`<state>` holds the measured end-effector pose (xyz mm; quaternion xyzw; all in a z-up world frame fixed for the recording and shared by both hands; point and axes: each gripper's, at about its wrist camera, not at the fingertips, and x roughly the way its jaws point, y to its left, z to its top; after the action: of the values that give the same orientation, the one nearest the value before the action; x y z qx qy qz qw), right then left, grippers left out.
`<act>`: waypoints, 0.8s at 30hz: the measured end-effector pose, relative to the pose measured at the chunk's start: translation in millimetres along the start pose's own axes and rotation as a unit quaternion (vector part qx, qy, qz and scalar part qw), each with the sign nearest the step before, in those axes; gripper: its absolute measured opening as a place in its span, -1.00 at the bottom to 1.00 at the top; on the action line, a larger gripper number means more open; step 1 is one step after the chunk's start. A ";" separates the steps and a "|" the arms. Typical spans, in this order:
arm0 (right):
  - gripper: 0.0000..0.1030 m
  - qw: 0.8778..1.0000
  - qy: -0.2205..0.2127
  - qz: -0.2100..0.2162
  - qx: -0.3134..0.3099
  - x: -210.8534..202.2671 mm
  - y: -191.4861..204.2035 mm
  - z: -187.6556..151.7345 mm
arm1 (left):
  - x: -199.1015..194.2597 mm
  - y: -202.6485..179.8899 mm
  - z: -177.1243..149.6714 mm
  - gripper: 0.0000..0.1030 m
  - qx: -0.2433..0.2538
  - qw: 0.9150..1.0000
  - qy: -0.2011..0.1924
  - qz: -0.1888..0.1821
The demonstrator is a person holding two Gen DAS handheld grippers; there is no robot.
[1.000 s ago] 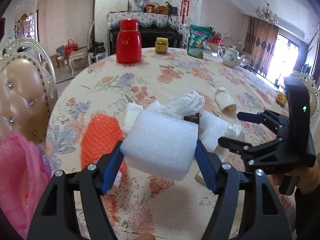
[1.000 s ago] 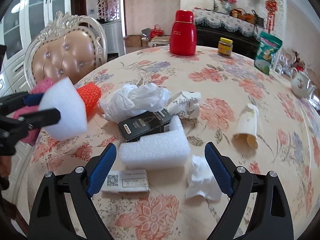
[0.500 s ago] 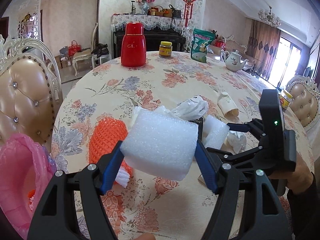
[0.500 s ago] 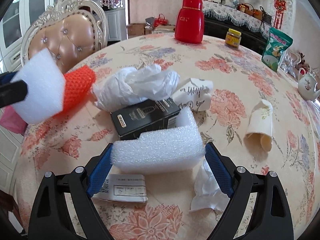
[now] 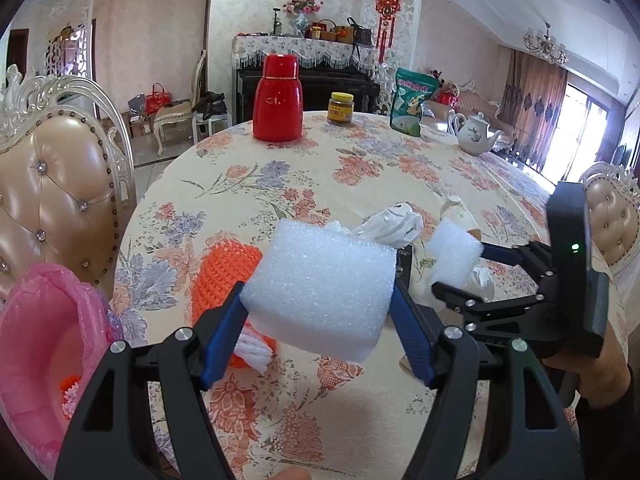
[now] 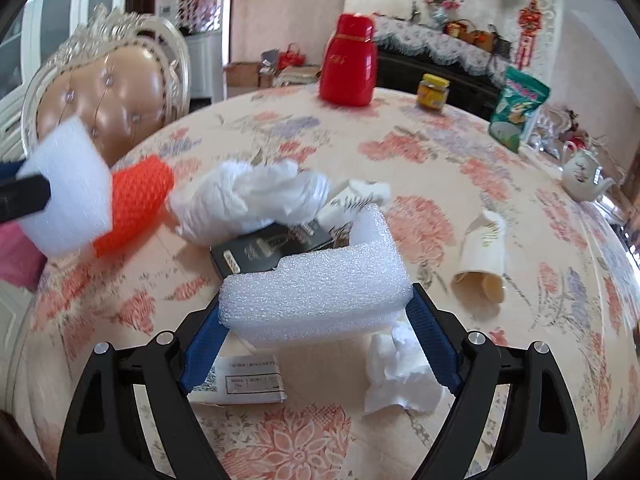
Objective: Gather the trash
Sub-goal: 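Carry both white foam blocks over the pink trash bin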
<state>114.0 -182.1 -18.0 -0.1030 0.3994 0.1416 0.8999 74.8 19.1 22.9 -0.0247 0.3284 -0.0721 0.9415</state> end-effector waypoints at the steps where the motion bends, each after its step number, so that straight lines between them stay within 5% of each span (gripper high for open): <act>1: 0.57 1.000 -0.002 -0.002 0.005 -2.4 -0.8 0.8 | -2.0 1.0 0.3 0.33 -0.003 1.000 -0.003 0.001; 24: 0.57 0.995 -0.063 0.007 0.073 -63.1 10.5 19.6 | -48.1 39.7 -1.1 0.33 -0.038 0.998 -0.048 0.027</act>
<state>83.5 -177.3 41.3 -0.0255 0.3521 0.1246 0.9273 41.7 65.7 47.9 -0.0550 0.2859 -0.0333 0.9561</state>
